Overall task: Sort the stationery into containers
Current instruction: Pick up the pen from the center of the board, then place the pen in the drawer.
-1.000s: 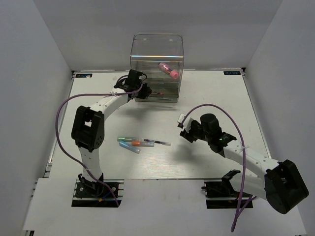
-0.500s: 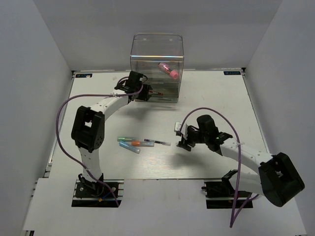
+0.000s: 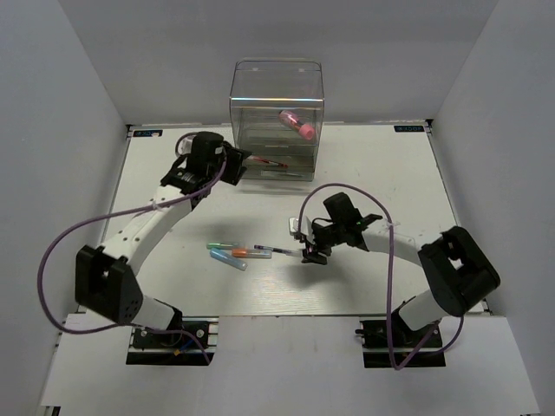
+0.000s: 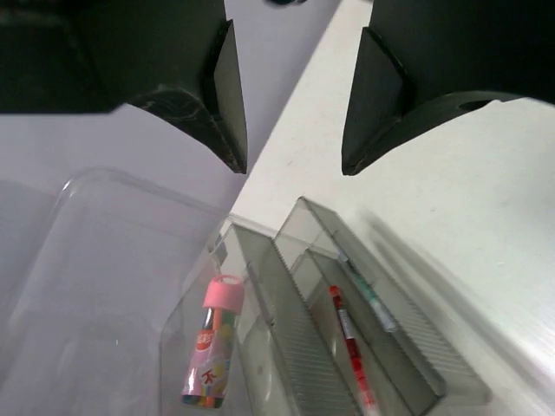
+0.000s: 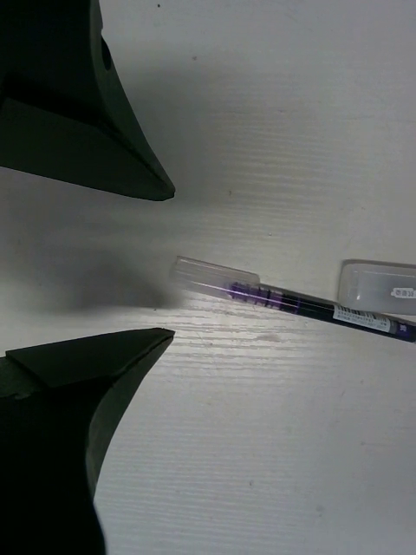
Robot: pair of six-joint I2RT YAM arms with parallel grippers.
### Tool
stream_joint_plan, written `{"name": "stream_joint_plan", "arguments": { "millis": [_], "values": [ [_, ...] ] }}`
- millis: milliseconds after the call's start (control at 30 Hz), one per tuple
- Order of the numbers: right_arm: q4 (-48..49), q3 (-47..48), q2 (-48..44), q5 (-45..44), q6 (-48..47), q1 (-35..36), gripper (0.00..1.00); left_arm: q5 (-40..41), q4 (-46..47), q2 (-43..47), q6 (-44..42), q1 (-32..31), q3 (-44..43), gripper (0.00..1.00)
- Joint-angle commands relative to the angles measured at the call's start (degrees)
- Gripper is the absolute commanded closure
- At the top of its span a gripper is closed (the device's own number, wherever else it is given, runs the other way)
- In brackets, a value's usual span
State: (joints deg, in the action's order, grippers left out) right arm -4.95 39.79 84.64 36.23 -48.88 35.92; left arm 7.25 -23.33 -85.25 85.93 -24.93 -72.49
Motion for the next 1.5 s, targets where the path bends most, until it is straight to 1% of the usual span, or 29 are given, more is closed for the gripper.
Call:
{"name": "stream_joint_plan", "arguments": {
  "millis": [0, 33, 67, 100, 133, 167, 200, 233, 267, 300, 333, 367, 400, 467, 533, 633, 667, 767, 800, 900, 933, 1000, 1100, 1200, 1300, 1367, 1433, 1467],
  "values": [
    [-3.04, 4.76, 3.59, 0.43, -2.18, 1.51, 0.33, 2.51, -2.33, 7.44, -6.99, 0.32, 5.93, 0.42],
    [-3.83, 5.73, 4.21, -0.1, -2.96, 1.95, 0.33, 2.51, -3.03, 8.95, -9.01, 0.32, 7.17, 0.37],
    [-4.27, 6.08, 4.91, -0.8, -3.23, 2.22, 0.33, 3.99, -5.47, 10.53, -9.03, 0.32, 8.4, 0.33],
    [-4.28, 7.05, 6.31, -1.16, -3.5, 2.57, 0.33, 4.53, -6.54, 12.2, -9.72, 0.32, 11.37, 0.26],
    [-5.41, 7.49, 6.85, -1.33, -3.85, 3.01, 0.33, 4.53, -7.42, 13.96, -9.73, 1.01, 13.14, 0.23],
    [-5.94, 8.8, 7.29, -1.94, -4.03, 3.1, 0.33, 5.4, -8.04, 17.72, -9.73, 1.02, 15.08, 0.22],
    [-6.73, 9.07, 8.68, -2.21, -4.29, 3.88, 0.34, 5.93, -9.0, 19.67, -9.73, 1.02, 18.66, 0.12],
    [-6.83, 9.51, 9.13, -2.3, -4.46, 4.15, 0.36, 6.81, -9.01, 21.6, -9.73, 1.02, 20.44, 0.02],
    [-7.09, 10.13, 9.4, -3.0, -4.38, 4.33, 0.36, 6.82, -9.01, 25.54, -9.73, 1.02, 22.11, 0.0],
    [-6.74, 10.39, 10.36, -3.35, -4.55, 4.68, 0.38, 6.82, -9.01, 27.4, -9.73, 1.02, 25.17, 0.0],
    [-6.56, 10.66, 10.89, -4.31, -3.86, 5.29, 0.39, 7.51, -9.01, 29.25, -9.73, 1.02, 26.42, 0.0],
    [-6.65, 11.44, 11.77, -5.11, -3.24, 5.73, 0.43, 8.39, -9.01, 30.83, -9.73, 1.02, 28.7, 0.0],
    [-6.82, 11.88, 12.65, -5.64, -2.89, 6.0, 0.46, 9.62, -9.01, 33.81, -9.73, 1.02, 29.68, 0.0],
    [-7.53, 13.46, 13.88, -6.6, -2.45, 6.18, 0.52, 10.68, -8.48, 36.29, -8.86, 1.02, 32.22, 0.0],
    [-7.62, 14.0, 14.76, -7.4, -2.27, 6.35, 0.57, 11.3, -8.48, 38.57, -8.24, 1.02, 33.72, 0.0],
    [-7.62, 14.61, 15.55, -8.8, -1.92, 6.71, 0.72, 10.6, -7.09, 39.2, -7.71, 1.02, 36.1, 0.0],
    [-7.44, 14.79, 15.64, -9.07, -1.57, 6.71, 0.82, 10.07, -6.56, 38.68, -7.19, 1.02, 36.62, 0.0],
    [-7.44, 15.14, 15.47, -10.82, -0.95, 6.53, 0.94, 8.41, -5.85, 37.1, -6.66, 1.02, 37.33, 0.0],
    [-6.92, 15.05, 15.12, -11.87, -0.95, 6.27, 1.0, 8.4, -5.85, 35.7, -6.65, 1.02, 37.33, 0.0],
    [-5.08, 14.53, 13.18, -15.21, -0.25, 5.66, 1.0, 7.88, -7.59, 33.67, -5.6, 1.02, 36.72, 0.0],
    [-4.63, 14.7, 12.66, -17.57, -0.07, 5.3, 1.0, 7.87, -9.0, 32.44, -4.21, 1.02, 36.19, 0.0],
    [-2.62, 15.14, 10.9, -18.99, 0.8, 4.34, 1.0, 7.87, -10.24, 31.21, -3.14, 1.54, 36.19, 0.0],
    [-0.59, 17.86, 9.32, -21.98, 1.51, 2.93, 1.0, 7.35, -12.17, 28.83, -2.0, 1.55, 35.66, 0.0],
    [1.34, 22.59, 8.96, -23.74, 1.6, 1.53, 1.0, 6.29, -12.7, 26.29, -1.47, 1.55, 34.53, 0.0],
    [1.26, 27.34, 9.49, -23.66, 1.25, 0.73, 1.0, 5.77, -13.23, 24.61, -0.94, 1.55, 33.9, 0.01],
    [1.17, 30.33, 9.66, -22.43, -0.33, -0.06, 1.0, 5.76, -13.23, 23.73, -0.33, 1.55, 33.9, 0.01],
    [0.82, 31.66, 10.28, -21.9, -2.79, -0.5, 1.0, 5.76, -12.71, 23.2, -0.33, 1.55, 33.9, 0.03],
    [0.73, 33.75, 10.8, -21.9, -3.75, -0.68, 1.0, 6.28, -12.7, 22.59, 0.37, 1.55, 33.9, 0.04]
  ]
}}
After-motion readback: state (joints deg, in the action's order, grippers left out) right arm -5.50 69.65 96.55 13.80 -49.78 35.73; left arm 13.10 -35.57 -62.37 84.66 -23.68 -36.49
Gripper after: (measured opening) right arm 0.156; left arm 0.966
